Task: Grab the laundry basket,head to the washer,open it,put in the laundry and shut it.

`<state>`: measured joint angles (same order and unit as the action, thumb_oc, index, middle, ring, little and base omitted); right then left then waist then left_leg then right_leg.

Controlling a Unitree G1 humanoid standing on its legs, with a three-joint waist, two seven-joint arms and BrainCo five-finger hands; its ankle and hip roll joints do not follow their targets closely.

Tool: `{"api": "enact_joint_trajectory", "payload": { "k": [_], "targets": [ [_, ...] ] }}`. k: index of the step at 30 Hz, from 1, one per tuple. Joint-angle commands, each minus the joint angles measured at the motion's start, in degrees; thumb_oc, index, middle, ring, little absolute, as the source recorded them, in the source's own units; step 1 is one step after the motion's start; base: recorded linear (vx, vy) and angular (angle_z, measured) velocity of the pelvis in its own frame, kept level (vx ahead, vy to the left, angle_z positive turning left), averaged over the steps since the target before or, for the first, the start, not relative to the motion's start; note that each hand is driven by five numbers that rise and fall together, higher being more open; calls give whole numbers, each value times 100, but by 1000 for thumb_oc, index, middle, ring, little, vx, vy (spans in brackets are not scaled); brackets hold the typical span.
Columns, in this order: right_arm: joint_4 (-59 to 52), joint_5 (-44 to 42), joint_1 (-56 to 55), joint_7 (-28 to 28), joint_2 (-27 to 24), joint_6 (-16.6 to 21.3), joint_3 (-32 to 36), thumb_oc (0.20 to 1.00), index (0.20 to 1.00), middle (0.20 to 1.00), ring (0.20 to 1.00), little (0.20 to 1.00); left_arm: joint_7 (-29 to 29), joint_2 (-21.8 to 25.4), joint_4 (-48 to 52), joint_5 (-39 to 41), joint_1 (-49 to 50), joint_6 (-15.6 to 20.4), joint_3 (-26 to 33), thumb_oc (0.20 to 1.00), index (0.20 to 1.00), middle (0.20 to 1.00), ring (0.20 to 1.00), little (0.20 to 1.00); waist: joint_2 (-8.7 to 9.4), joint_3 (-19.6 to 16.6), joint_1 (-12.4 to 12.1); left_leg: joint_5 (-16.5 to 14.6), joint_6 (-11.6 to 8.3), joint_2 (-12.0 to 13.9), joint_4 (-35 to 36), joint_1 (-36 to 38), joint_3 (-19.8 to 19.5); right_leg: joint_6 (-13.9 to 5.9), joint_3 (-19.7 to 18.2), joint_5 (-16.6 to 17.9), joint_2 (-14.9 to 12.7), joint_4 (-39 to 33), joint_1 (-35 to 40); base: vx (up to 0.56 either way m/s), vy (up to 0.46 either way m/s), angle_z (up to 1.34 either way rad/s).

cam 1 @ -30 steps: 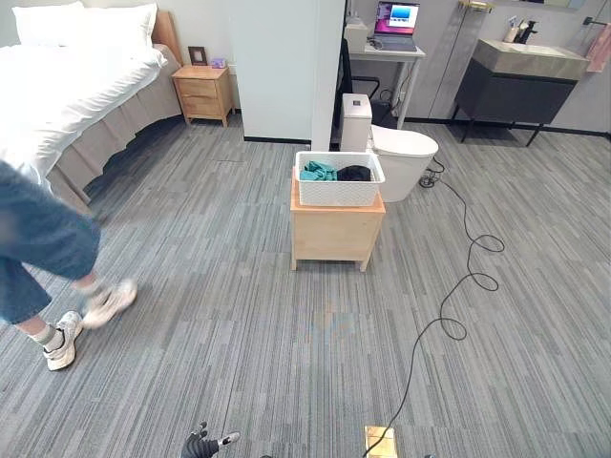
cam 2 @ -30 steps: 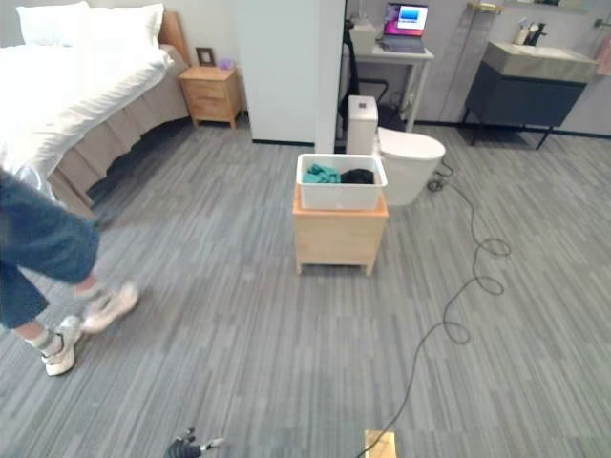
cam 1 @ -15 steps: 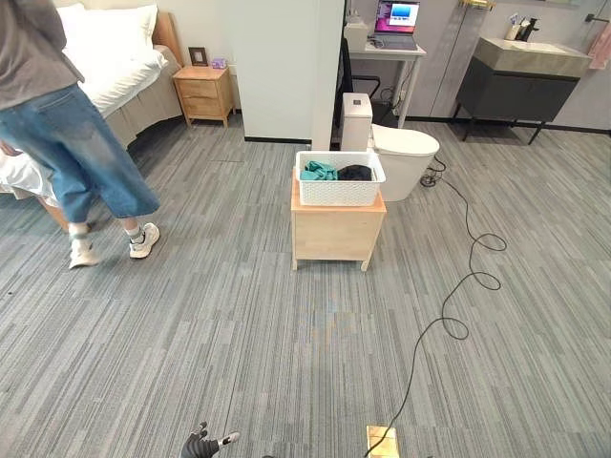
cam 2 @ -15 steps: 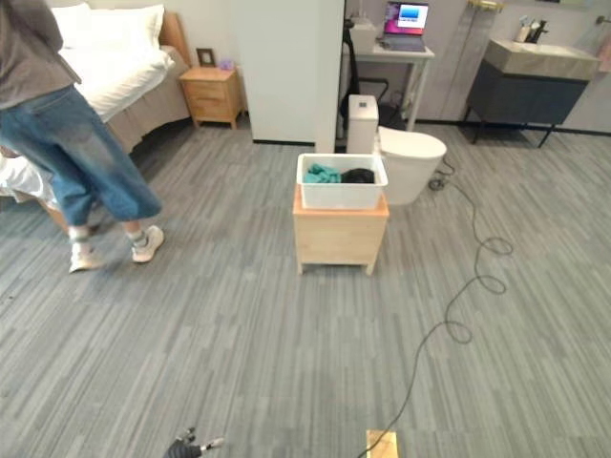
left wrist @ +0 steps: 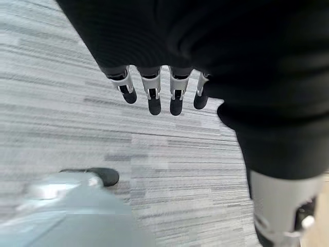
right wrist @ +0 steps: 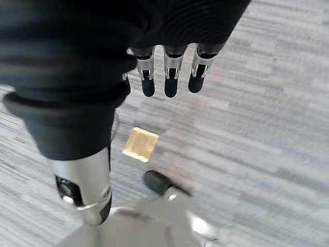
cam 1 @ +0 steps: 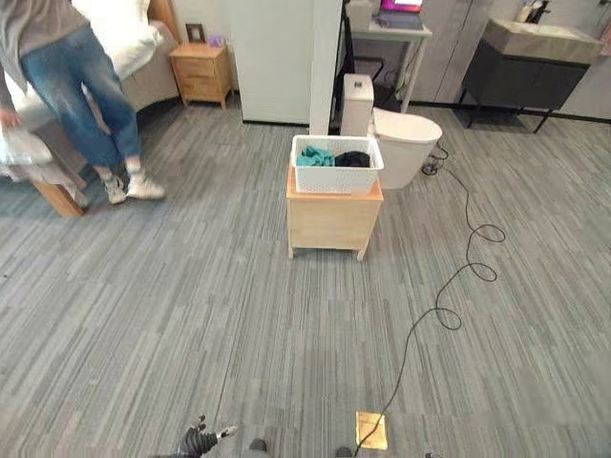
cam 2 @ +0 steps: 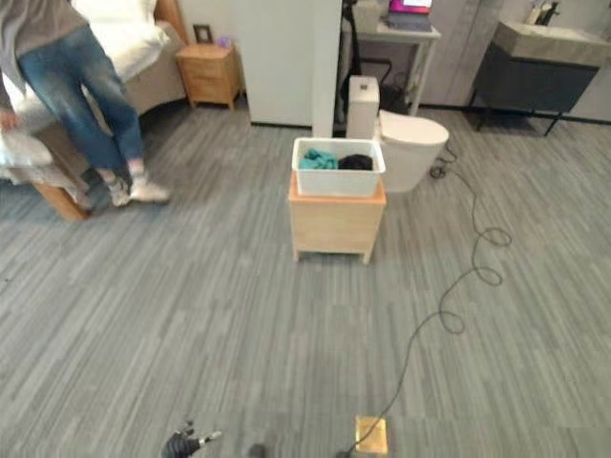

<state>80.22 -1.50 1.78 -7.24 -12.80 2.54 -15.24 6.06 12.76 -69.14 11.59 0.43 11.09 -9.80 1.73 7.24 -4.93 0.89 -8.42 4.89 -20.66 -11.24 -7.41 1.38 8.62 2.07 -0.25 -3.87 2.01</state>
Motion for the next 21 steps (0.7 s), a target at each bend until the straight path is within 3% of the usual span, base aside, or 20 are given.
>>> {"api": "enact_joint_trajectory", "payload": {
  "k": [1,2,3,4,5,6,7,9,11,14,16,17,18,19,20,21],
  "targets": [
    [57,-218,207,-38,-206,-18,-101,1000,1000,1000,1000,1000,48,3,41,290,-212,88,-55,1000,1000,1000,1000,1000,128,451,-68,579,541,91,-997,-781,157,-239,-127,-712,-264,302,283,178,-82,6],
    [73,-206,209,-26,-232,-43,-106,1000,1000,1000,1000,1000,39,3,62,340,-197,86,-41,1000,1000,1000,1000,1000,121,424,-99,436,541,8,-724,-875,327,-255,-115,-759,-270,263,331,387,7,-9],
    [109,-167,231,-3,-273,-60,-141,1000,1000,1000,1000,1000,20,7,112,410,-159,95,30,1000,1000,1000,1000,1000,102,363,-247,209,540,-195,91,-957,510,-305,-155,-883,-258,151,496,332,41,-10],
    [109,-167,232,-3,-272,-60,-141,1000,1000,1000,1000,1000,20,7,112,411,-159,95,30,1000,1000,1000,1000,1000,110,355,-244,231,541,-201,122,-954,512,-306,-152,-879,-265,151,485,513,113,-12],
    [132,-113,264,9,-293,-53,-205,1000,1000,1000,1000,1000,1,-2,99,436,-107,109,55,1000,1000,1000,1000,1000,27,295,-400,559,478,-259,1371,-860,396,-326,-232,-1054,-144,151,623,281,69,-20],
    [132,-113,264,9,-292,-53,-205,1000,1000,1000,1000,1000,1,-1,99,436,-108,109,55,1000,1000,1000,1000,1000,29,301,-402,562,478,-260,1378,-850,398,-326,-234,-1055,-146,151,629,587,129,-25],
    [142,-126,280,-10,-297,-29,-189,1000,1000,1000,1000,1000,20,-40,45,466,-71,129,70,1000,1000,1000,1000,1000,48,260,-489,705,417,-316,2030,-1046,264,-370,-290,-1218,-123,71,848,456,104,-23],
    [131,-153,298,-16,-297,-23,-158,1000,1000,1000,1000,1000,31,-60,-1,483,-65,136,87,1000,1000,1000,1000,1000,64,247,-520,767,377,-293,2168,-1133,283,-411,-322,-1302,-149,41,994,383,100,-10],
    [129,-162,254,25,-242,-23,-68,1000,1000,1000,1000,1000,19,-76,-107,533,63,120,249,1000,1000,1000,1000,1000,106,93,-637,973,432,-89,1974,-1111,624,-518,-349,-1470,-296,94,1358,593,240,-13],
    [100,-128,213,61,-204,-23,-49,1000,1000,1000,1000,1000,31,-9,-83,615,49,138,353,1000,1000,1000,1000,1000,240,45,-728,908,523,-199,1424,-1278,716,-594,-312,-1439,-535,572,1357,409,182,-13],
    [26,-83,222,106,-143,6,-105,1000,1000,1000,1000,1000,7,49,-56,619,40,124,384,1000,1000,1000,1000,1000,377,7,-741,617,748,-443,1304,-1052,745,-784,-401,-859,-651,1500,1106,570,284,-31],
    [-171,-43,226,159,-113,31,-152,1000,1000,1000,1000,1000,-20,152,123,607,-4,118,364,1000,1000,1000,1000,1000,375,72,-669,334,965,-625,1328,-746,807,-982,-453,45,-695,2825,609,598,325,-43],
    [-226,-62,259,162,-108,32,-187,1000,1000,1000,1000,1000,-40,178,240,605,-4,115,320,1000,1000,1000,1000,1000,334,115,-614,205,1097,-692,1382,-565,796,-1047,-425,466,-707,3408,362,427,241,-11],
    [-226,-62,259,162,-110,31,-187,1000,1000,1000,1000,1000,-40,176,240,605,-4,115,320,1000,1000,1000,1000,1000,323,106,-618,209,1095,-679,1384,-574,794,-1045,-428,478,-694,3401,352,390,223,42],
    [-357,-69,304,152,-126,37,-175,1000,1000,1000,1000,1000,-30,263,356,623,-63,117,266,1000,1000,1000,1000,1000,154,199,-511,66,1233,-673,1518,-175,715,-1104,-163,766,-822,4281,-155,424,198,68],
    [-368,-65,315,141,-114,28,-165,1000,1000,1000,1000,1000,-33,297,437,615,-83,116,215,1000,1000,1000,1000,1000,82,277,-447,-4,1293,-676,1656,123,648,-1030,79,565,-978,4618,-458,582,222,54]
  ]
}}
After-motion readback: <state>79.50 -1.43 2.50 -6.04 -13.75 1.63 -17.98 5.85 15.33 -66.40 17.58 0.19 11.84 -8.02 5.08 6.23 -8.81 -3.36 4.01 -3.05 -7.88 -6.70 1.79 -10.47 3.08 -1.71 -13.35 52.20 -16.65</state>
